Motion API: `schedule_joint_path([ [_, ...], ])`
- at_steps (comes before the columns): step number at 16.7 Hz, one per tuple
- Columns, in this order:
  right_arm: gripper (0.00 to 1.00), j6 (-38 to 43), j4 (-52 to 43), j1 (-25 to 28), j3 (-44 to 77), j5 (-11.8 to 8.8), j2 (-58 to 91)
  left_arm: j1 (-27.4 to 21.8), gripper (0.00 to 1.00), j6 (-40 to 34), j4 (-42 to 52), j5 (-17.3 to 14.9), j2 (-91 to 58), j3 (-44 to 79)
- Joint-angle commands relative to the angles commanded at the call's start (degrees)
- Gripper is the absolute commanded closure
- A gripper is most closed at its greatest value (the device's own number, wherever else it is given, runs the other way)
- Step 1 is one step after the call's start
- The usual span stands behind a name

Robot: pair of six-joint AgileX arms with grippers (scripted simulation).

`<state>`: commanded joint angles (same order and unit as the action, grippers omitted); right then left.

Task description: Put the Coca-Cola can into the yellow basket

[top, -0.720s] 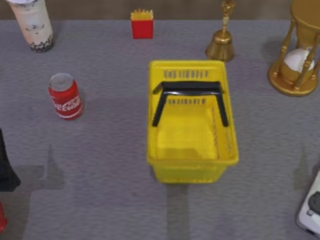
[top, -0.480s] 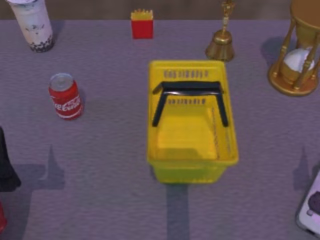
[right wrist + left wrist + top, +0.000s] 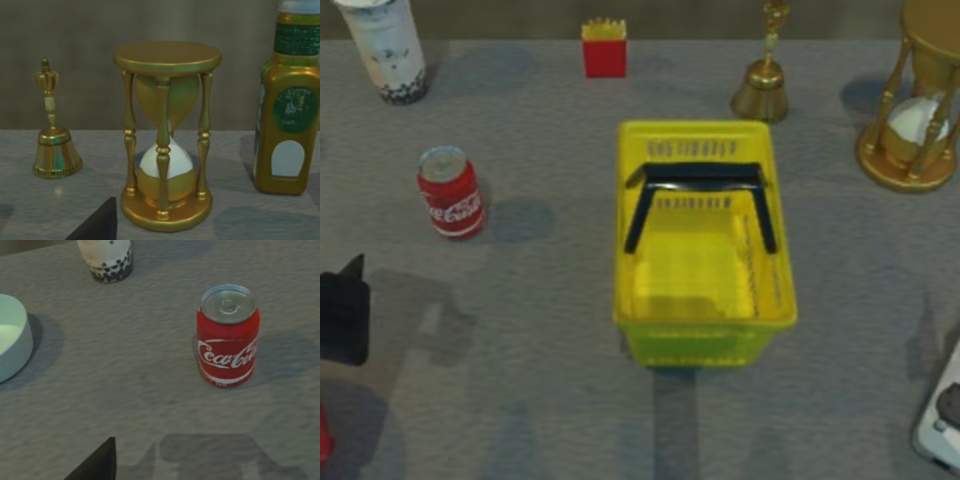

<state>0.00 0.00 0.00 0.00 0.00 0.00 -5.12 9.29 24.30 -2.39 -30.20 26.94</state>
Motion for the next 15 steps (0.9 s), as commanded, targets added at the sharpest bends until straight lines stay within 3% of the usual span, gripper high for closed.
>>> schedule_joint_path([
  [9, 0.0, 0.0, 0.0, 0.0, 0.0, 0.0, 0.0, -4.55, 0.0, 14.93, 32.79, -0.68, -53.29, 47.81],
  [15, 0.0, 0.0, 0.0, 0.0, 0.0, 0.0, 0.0, -4.95, 0.0, 23.58, 46.99, 0.74, -85.92, 76.74],
])
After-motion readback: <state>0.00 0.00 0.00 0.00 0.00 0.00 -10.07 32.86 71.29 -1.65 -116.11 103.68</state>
